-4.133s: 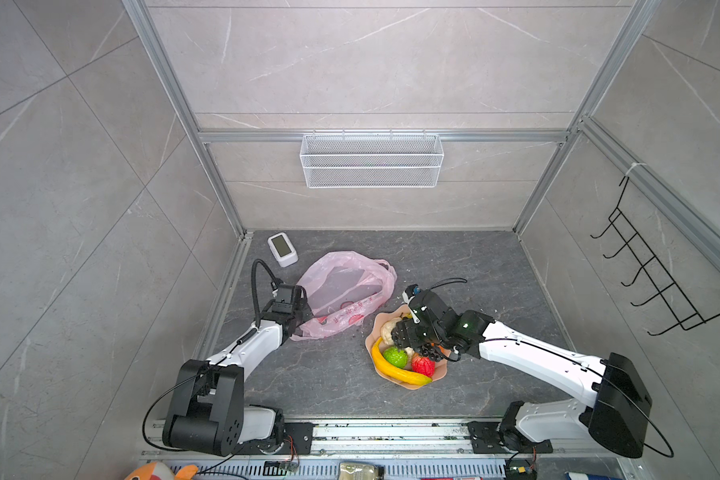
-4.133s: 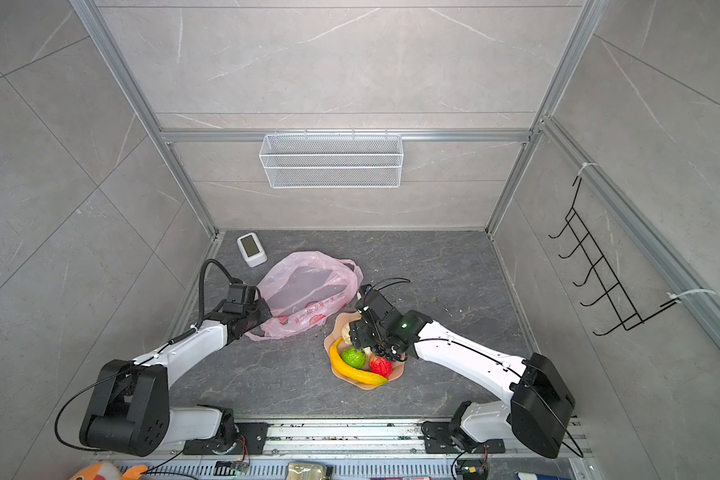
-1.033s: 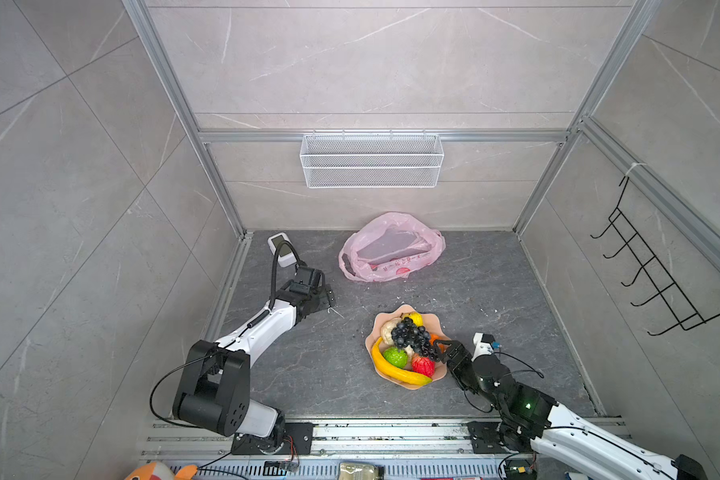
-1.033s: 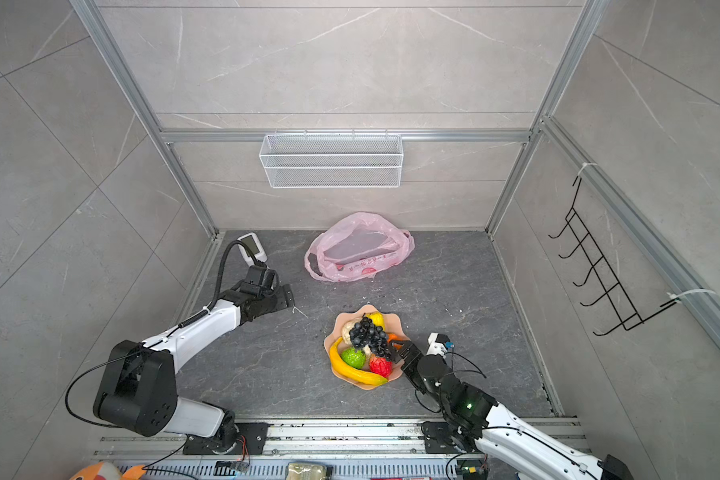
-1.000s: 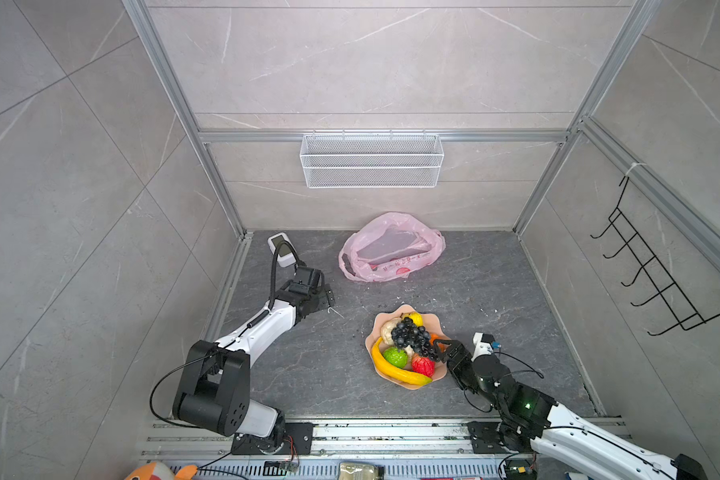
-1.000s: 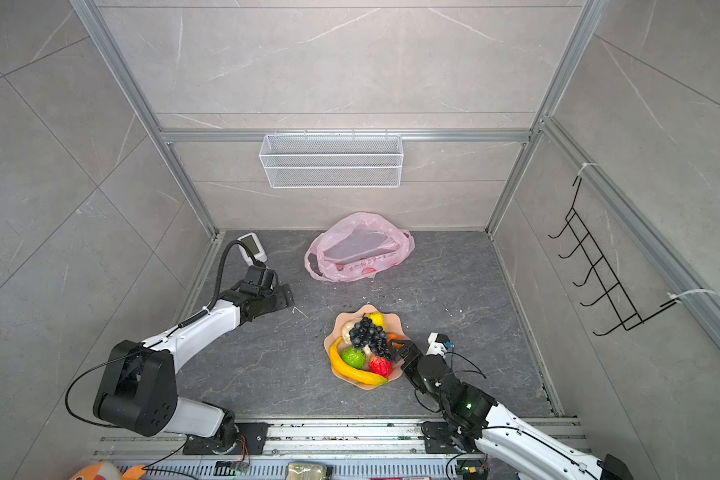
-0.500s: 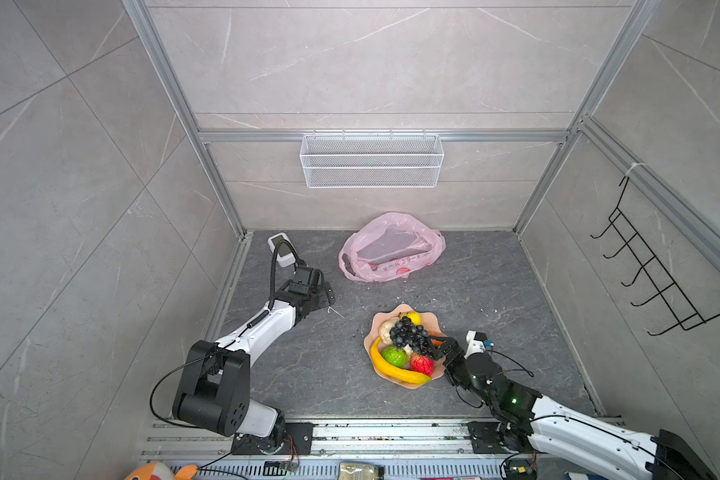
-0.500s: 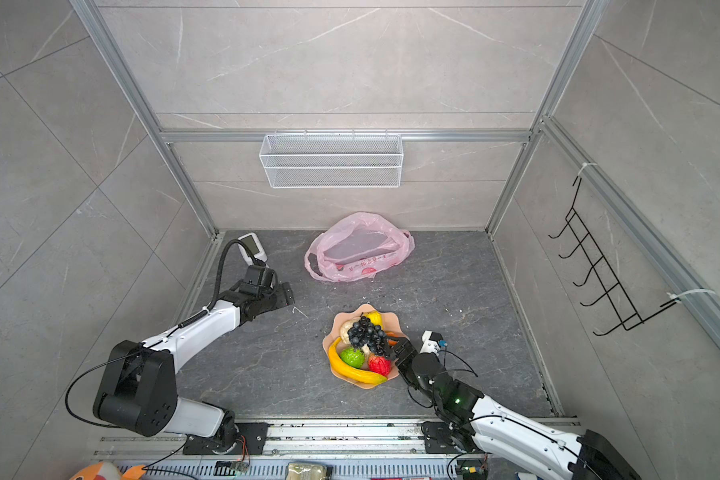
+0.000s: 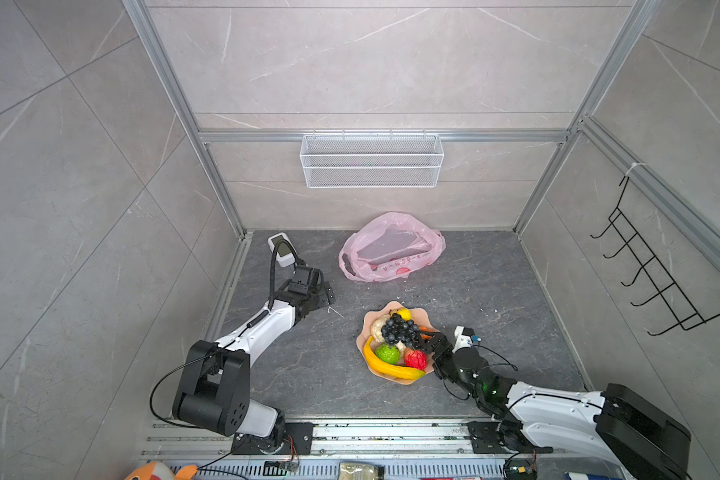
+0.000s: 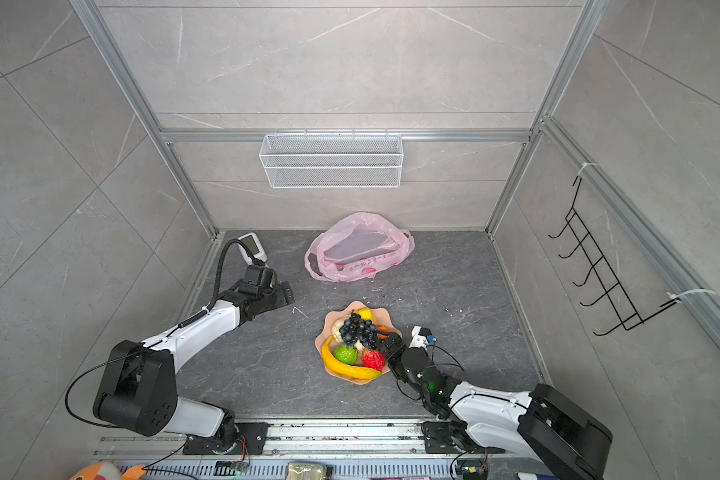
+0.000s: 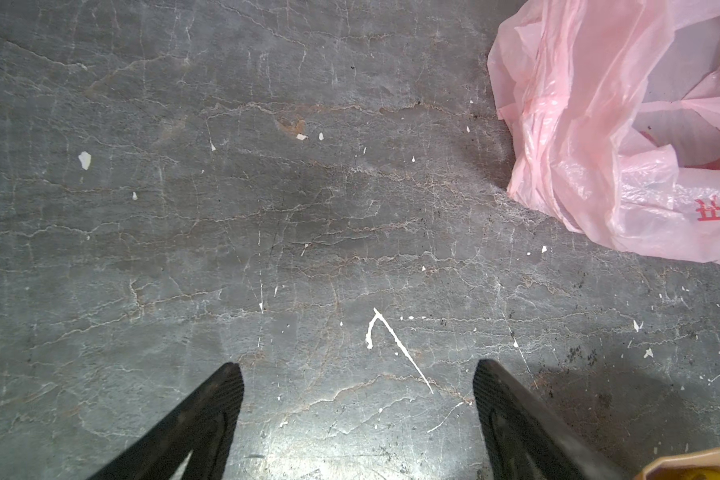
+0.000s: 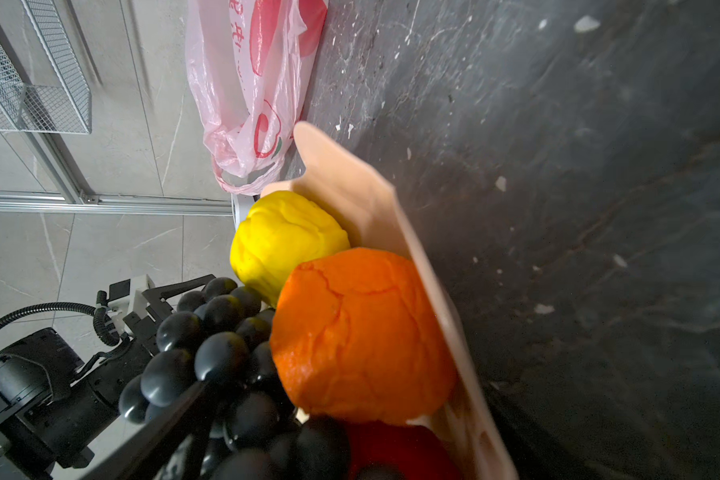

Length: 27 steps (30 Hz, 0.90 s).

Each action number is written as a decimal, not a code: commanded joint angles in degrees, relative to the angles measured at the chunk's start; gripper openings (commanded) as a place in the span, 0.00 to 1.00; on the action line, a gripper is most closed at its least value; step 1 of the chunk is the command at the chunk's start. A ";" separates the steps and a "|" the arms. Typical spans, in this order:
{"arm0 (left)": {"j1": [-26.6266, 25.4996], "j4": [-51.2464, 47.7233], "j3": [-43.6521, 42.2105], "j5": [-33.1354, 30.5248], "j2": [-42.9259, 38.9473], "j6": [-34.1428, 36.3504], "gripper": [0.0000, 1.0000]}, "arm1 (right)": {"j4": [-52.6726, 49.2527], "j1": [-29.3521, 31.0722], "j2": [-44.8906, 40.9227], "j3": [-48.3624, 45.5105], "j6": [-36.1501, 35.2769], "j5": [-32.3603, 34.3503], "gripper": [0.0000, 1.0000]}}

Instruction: Take the fake fruits out of the plastic bag

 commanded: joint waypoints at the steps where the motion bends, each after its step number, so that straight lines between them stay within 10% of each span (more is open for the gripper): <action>1: 0.48 0.72 -0.24 -0.44 -0.12 -0.04 0.90 | 7.03 0.36 3.29 2.05 0.11 -1.34 0.97; 27: 1.06 0.76 -0.90 -1.49 -0.69 0.30 0.90 | 8.99 0.36 12.08 7.25 -0.82 -2.42 1.00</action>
